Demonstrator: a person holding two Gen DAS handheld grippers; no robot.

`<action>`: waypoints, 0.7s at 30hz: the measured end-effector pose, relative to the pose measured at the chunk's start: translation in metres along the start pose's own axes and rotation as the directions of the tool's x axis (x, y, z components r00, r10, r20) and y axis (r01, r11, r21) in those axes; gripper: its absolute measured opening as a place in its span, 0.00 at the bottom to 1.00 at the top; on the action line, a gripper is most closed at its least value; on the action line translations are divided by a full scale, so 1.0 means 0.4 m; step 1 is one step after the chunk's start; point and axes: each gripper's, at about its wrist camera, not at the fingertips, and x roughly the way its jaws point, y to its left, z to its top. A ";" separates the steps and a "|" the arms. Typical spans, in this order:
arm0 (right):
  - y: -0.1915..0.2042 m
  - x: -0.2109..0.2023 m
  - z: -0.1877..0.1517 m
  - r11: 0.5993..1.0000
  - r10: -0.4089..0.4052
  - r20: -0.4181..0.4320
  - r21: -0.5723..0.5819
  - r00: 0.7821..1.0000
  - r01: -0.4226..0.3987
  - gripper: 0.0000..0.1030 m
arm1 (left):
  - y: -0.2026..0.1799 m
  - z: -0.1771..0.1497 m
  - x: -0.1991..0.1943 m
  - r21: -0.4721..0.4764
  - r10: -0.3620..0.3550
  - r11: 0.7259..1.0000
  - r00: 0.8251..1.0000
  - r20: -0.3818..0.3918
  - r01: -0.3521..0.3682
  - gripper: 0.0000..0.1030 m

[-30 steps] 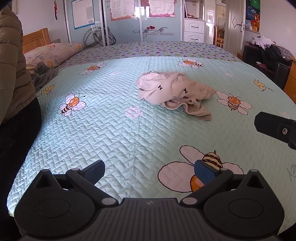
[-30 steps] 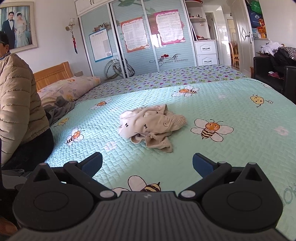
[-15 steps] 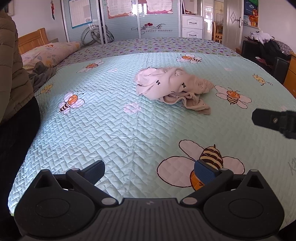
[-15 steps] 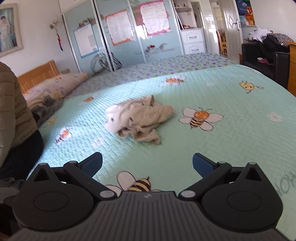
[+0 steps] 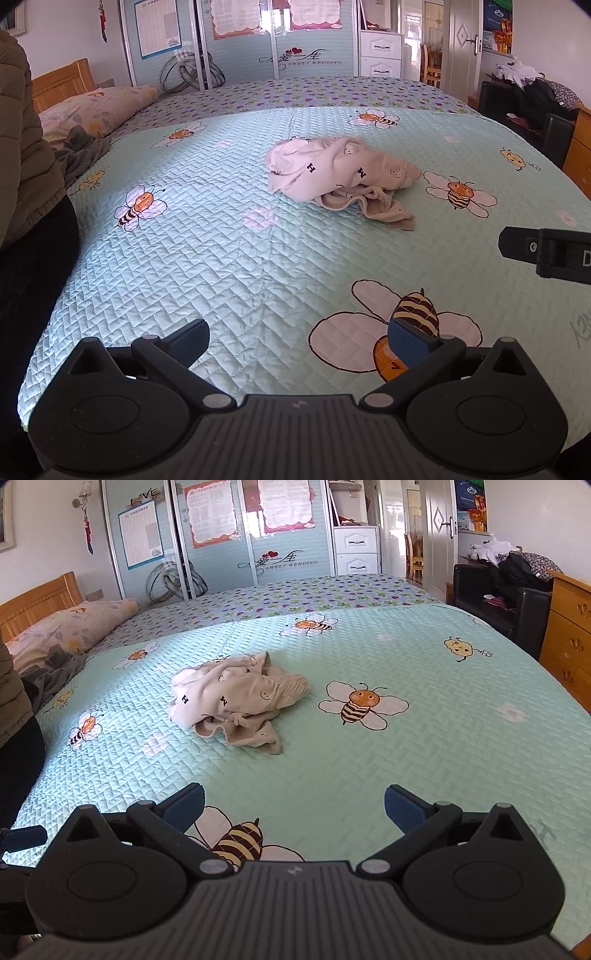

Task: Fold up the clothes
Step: 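Move both open tools toward the crumpled beige garment on the bed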

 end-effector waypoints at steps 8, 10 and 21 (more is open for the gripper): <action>0.008 -0.011 0.003 1.000 -0.003 0.005 -0.016 1.000 0.003 1.00 | -0.002 -0.001 -0.010 0.001 -0.003 1.000 1.000 0.006 0.003 0.99; 0.010 -0.012 0.003 1.000 -0.002 0.005 -0.018 1.000 0.003 1.00 | -0.001 -0.001 -0.012 0.000 -0.003 1.000 1.000 0.006 0.003 0.99; 0.020 -0.021 0.003 1.000 -0.002 0.009 -0.028 1.000 0.002 1.00 | 0.003 0.000 -0.018 -0.010 0.001 1.000 1.000 0.007 -0.001 0.99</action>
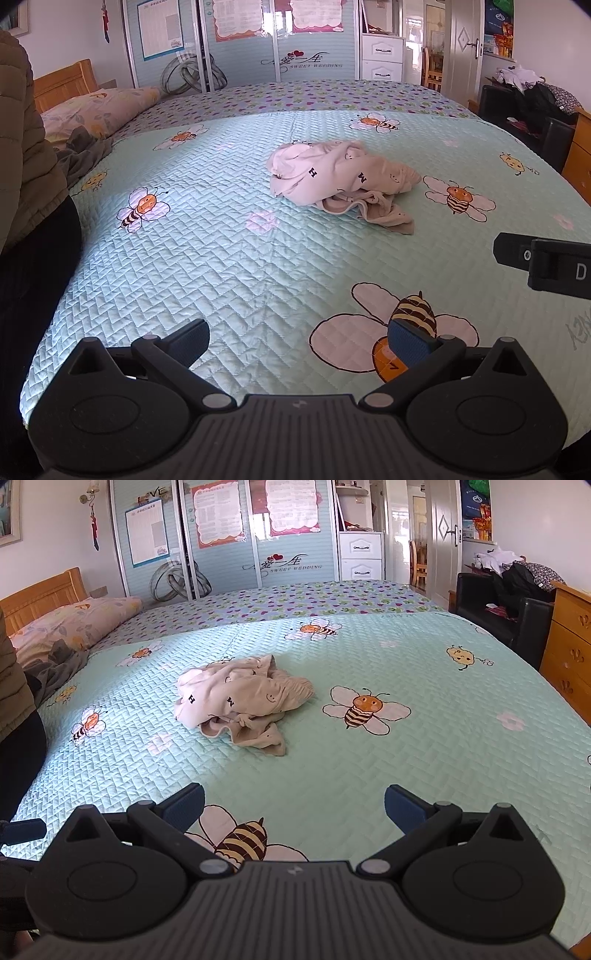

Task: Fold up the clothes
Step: 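Move both open tools toward the crumpled beige garment on the bed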

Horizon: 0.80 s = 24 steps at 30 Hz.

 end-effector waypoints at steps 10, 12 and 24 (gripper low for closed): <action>0.009 -0.006 -0.008 1.000 -0.004 0.003 -0.004 1.000 0.004 1.00 | -0.001 -0.003 -0.003 -0.004 -0.004 1.000 1.000 -0.003 0.004 0.99; 0.010 -0.007 -0.009 1.000 -0.006 0.003 -0.003 1.000 0.006 1.00 | -0.001 -0.005 -0.004 -0.004 -0.005 1.000 1.000 -0.003 0.005 0.99; 0.022 -0.014 -0.012 1.000 -0.016 0.011 -0.019 1.000 0.016 1.00 | 0.000 -0.012 -0.006 -0.010 -0.012 1.000 1.000 -0.004 0.012 0.99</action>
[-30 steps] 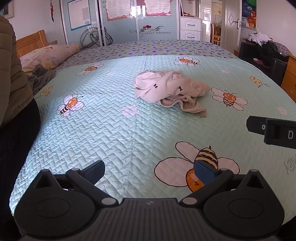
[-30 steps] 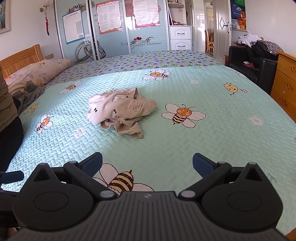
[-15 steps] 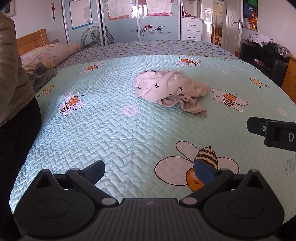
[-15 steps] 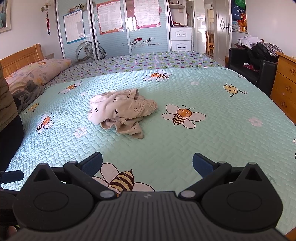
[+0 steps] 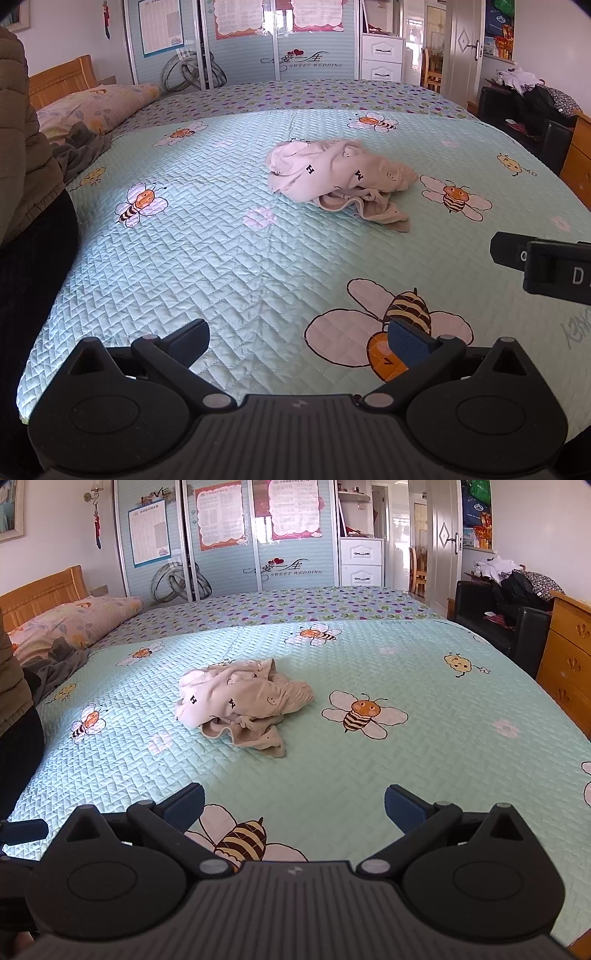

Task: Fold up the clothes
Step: 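Move both open tools toward the crumpled beige garment on the bed, then close the right tool on the beige garment's edge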

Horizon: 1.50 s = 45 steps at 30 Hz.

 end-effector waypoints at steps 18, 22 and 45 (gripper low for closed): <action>-0.056 0.092 -0.071 0.973 0.166 -0.164 0.186 0.972 -0.135 1.00 | 0.017 -0.022 0.049 -0.067 -0.083 0.995 0.995 -0.064 0.079 0.99; -0.065 0.127 -0.109 0.930 0.273 -0.200 0.305 0.941 -0.205 1.00 | 0.024 -0.041 0.084 -0.112 -0.110 0.989 0.988 -0.105 0.098 0.99; -0.076 0.204 -0.017 0.879 0.402 0.028 0.268 0.915 -0.394 0.94 | 0.083 -0.052 0.210 -0.220 -0.041 0.975 0.996 -0.080 0.022 0.95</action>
